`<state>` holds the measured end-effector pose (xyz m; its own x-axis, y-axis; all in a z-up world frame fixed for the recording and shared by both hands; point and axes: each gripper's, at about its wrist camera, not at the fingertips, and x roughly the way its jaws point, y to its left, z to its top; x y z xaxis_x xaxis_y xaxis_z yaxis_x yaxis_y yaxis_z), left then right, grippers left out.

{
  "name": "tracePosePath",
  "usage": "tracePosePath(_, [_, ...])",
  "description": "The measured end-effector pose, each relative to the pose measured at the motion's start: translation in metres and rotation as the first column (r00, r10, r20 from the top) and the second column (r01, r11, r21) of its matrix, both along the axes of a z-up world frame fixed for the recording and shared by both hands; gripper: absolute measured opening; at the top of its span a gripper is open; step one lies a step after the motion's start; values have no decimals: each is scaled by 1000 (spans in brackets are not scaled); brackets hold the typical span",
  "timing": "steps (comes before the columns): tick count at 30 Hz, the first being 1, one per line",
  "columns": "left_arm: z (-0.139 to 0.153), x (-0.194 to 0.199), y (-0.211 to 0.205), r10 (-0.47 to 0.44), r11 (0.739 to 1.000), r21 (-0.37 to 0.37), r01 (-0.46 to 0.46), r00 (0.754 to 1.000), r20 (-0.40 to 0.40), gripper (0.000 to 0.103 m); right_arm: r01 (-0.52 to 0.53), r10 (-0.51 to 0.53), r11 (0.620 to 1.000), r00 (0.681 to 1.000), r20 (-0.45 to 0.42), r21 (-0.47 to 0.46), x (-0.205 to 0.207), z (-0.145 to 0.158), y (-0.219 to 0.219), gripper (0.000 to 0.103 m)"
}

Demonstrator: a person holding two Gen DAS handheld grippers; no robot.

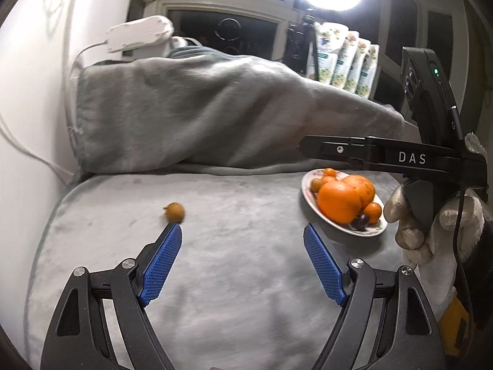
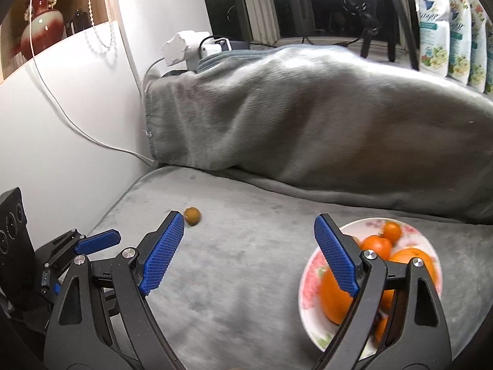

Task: Organize fruits
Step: 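Withdraw both open grippers from the plate toward the remaining fruits, then grasp the dark plum with the left gripper while the right grasps the brown longan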

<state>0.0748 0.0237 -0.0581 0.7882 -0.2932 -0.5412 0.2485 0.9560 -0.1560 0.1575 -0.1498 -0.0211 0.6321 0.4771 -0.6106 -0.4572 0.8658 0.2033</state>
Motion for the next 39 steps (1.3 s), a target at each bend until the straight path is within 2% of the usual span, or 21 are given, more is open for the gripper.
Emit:
tracePosePath(6, [-11, 4, 32, 61, 998, -31, -62, 998, -32, 82, -31, 32, 999, 999, -39, 6, 12, -9, 22, 89])
tracePosePath(11, [-23, 11, 51, 77, 995, -55, -82, 994, -74, 80, -74, 76, 997, 993, -90, 23, 25, -20, 44, 87])
tracePosePath(19, [-39, 32, 54, 58, 996, -55, -67, 987, -147, 59, -112, 124, 991, 970, -209, 71, 50, -43, 75, 64])
tracePosePath(21, [-44, 38, 55, 54, 996, -62, -65, 985, -165, 56, -115, 137, 988, 959, -249, 98, 59, -51, 81, 55])
tracePosePath(24, [-50, 46, 53, 46, 997, -56, -58, 981, -187, 54, -117, 150, 985, 944, -293, 127, 68, -61, 88, 49])
tracePosePath(27, [-55, 55, 51, 47, 997, -51, -59, 976, -211, 46, -123, 162, 983, 934, -319, 139, 75, -70, 96, 43])
tracePosePath(39, [-68, 77, 59, 64, 995, -60, -83, 962, -266, 41, -165, 203, 977, 919, -339, 138, 83, -98, 123, 30])
